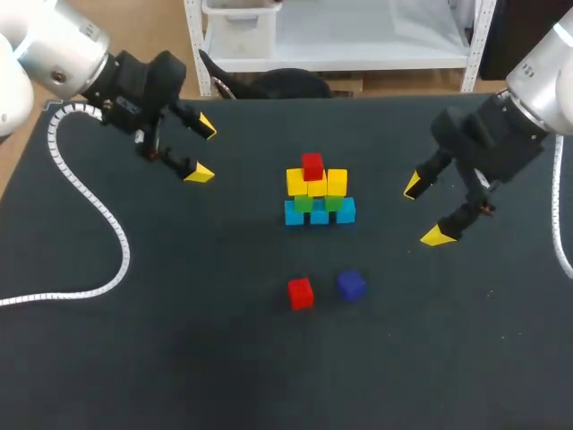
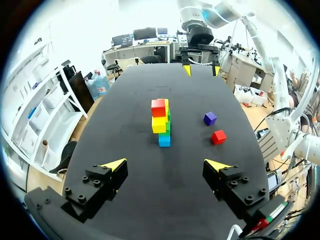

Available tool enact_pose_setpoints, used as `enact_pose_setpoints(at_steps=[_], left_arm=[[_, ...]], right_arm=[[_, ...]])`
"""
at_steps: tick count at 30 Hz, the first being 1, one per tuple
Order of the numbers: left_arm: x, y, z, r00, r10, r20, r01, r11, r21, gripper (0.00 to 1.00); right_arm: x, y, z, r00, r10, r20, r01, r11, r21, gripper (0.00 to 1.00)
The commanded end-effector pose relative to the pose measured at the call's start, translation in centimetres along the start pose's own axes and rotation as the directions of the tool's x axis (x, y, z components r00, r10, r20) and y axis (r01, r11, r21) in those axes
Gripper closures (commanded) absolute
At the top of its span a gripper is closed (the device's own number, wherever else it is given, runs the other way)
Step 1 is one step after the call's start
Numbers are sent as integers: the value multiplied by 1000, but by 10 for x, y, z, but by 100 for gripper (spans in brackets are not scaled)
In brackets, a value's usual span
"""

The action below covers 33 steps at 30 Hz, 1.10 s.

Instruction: Place the blue cubes, place green cubes on the blue cubes, place the yellow cubes on the green cubes, then place the red cubes on the yellow cubes, and place purple cube on the red cubes.

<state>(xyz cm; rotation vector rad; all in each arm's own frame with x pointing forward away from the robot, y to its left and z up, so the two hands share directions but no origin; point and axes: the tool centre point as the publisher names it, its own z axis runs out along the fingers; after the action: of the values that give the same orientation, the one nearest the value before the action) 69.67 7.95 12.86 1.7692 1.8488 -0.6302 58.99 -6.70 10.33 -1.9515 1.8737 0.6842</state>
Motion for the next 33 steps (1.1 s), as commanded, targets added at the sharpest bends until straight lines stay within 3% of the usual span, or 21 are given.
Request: enact_pose_setpoints(at_steps=[1,5,14,22,33], left_arm=[[1,1,0,1000,3,2,-3,1000,2,0],[1,1,0,1000,3,2,-3,1000,2,0],[1,1,0,1000,3,2,-3,1000,2,0],[1,1,0,1000,3,2,-3,1000,2,0],[1,1,0,1000,3,2,-3,1000,2,0]], right_arm=[[0,-1,0,1000,-1,2,1,1000,-1,0],[0,-1,0,1000,-1,2,1,1000,-1,0],[6,47,8,993,56,-99,-57,998,-12,0],[-34,94,24,981,-96,-169,93,995,-23,0],[-67,114,62,959,-217,-181,201,974,-103,0]])
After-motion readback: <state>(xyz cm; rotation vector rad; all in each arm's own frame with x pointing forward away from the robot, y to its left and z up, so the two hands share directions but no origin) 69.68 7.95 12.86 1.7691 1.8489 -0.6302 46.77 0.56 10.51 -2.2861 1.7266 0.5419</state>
